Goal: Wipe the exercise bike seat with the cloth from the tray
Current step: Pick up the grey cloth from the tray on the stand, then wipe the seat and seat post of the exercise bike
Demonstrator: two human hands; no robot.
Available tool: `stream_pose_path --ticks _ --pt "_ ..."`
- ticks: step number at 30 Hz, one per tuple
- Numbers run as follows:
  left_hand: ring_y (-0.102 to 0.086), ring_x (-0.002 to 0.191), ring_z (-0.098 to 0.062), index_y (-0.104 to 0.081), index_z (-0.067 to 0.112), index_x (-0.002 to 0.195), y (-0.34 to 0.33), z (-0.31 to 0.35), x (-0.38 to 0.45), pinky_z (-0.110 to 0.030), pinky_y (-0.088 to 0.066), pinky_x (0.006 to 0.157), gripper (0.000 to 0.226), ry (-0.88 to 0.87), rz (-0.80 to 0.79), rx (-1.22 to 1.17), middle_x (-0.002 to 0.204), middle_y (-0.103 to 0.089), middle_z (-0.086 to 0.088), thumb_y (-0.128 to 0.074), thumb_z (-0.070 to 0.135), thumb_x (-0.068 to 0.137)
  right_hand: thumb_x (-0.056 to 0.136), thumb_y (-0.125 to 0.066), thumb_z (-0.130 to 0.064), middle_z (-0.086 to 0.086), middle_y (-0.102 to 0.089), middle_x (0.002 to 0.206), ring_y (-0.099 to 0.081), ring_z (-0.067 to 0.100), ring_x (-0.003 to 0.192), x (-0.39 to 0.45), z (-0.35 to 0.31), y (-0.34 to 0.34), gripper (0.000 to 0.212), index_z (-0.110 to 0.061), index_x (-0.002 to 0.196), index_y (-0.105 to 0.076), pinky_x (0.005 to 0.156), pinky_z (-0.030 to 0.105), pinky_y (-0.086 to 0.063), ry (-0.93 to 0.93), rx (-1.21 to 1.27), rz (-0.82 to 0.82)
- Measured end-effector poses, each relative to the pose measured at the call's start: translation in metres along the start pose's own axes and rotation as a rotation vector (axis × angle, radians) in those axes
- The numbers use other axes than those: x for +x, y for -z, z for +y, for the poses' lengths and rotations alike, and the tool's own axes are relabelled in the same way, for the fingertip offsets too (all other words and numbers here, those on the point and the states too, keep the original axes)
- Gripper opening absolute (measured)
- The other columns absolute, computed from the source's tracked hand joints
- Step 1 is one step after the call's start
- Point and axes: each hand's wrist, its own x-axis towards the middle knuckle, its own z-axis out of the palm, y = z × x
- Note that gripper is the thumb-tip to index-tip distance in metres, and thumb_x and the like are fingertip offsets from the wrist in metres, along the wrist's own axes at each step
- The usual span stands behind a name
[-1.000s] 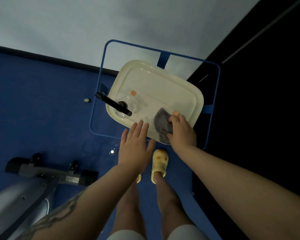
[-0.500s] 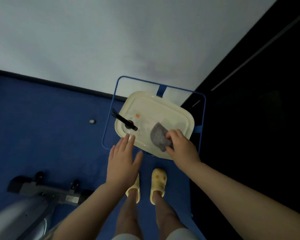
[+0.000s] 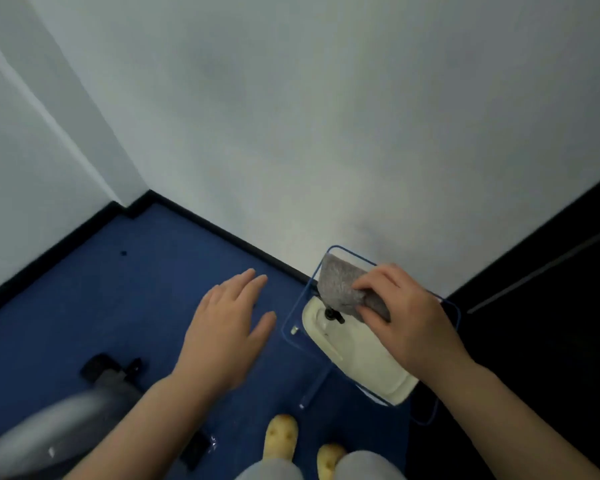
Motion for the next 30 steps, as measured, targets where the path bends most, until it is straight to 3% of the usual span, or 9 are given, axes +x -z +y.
stream_pose_path --ticks 3,5,11,18,27,30 --pt "-0.03 0.136 -0.013 -0.036 0.026 0.14 0.028 -0.003 -0.036 -0.029 -0.017 0.112 0.062 0.103 0.142 0.051 0.149 -0.033 0.007 -0.028 0.054 0.085 0.077 -0.074 -0.009 -0.013 -0.056 0.096 -0.057 0.007 0.081 0.009 -0.028 0.01 0.028 -0.023 0.098 -0.062 0.071 0.012 -0.045 0.112 0.024 -0.013" --pt "-0.033 0.134 -0.014 -0.039 0.026 0.138 0.038 -0.006 -0.07 -0.031 -0.02 0.111 0.067 0.211 0.214 0.083 0.147 -0.036 0.006 -0.023 0.056 0.081 0.075 -0.075 -0.009 -0.015 -0.056 0.096 -0.057 0.005 0.08 0.012 -0.048 0.012 0.03 -0.024 0.097 -0.062 0.069 0.009 -0.043 0.216 0.05 -0.064" --pt "-0.036 0.132 -0.015 -0.038 0.026 0.139 0.038 -0.022 -0.183 -0.035 -0.028 0.11 0.07 0.623 0.34 0.071 0.147 -0.037 0.007 -0.024 0.058 0.078 0.073 -0.076 -0.008 -0.014 -0.055 0.097 -0.057 0.009 0.079 0.006 -0.102 -0.021 0.034 -0.024 0.099 -0.063 0.066 0.026 -0.051 0.523 0.154 -0.219" --pt "-0.023 0.138 -0.009 -0.029 0.028 0.143 0.035 -0.015 -0.306 -0.028 -0.015 0.113 0.057 0.957 0.507 0.054 0.15 -0.028 0.012 -0.045 0.043 0.09 0.074 -0.075 -0.009 -0.015 -0.054 0.096 -0.058 0.011 0.076 -0.028 -0.194 -0.067 0.03 -0.022 0.097 -0.063 0.065 0.021 -0.047 0.798 0.253 -0.394" --pt "-0.023 0.137 -0.01 -0.027 0.032 0.143 0.037 -0.023 -0.476 -0.029 -0.018 0.113 0.058 1.279 0.769 0.025 0.15 -0.027 0.014 -0.045 0.046 0.089 0.074 -0.076 -0.012 -0.017 -0.054 0.097 -0.058 0.009 0.075 -0.119 -0.334 -0.1 0.032 -0.025 0.1 -0.062 0.063 0.024 -0.051 1.122 0.348 -0.473" --pt "-0.025 0.137 -0.012 -0.028 0.032 0.143 0.039 -0.03 -0.531 -0.032 -0.021 0.114 0.058 1.334 0.793 0.02 0.15 -0.029 0.013 -0.045 0.045 0.089 0.074 -0.077 -0.012 -0.017 -0.053 0.1 -0.057 0.006 0.081 -0.155 -0.376 -0.114 0.033 -0.024 0.1 -0.063 0.067 0.016 -0.046 1.147 0.373 -0.498"
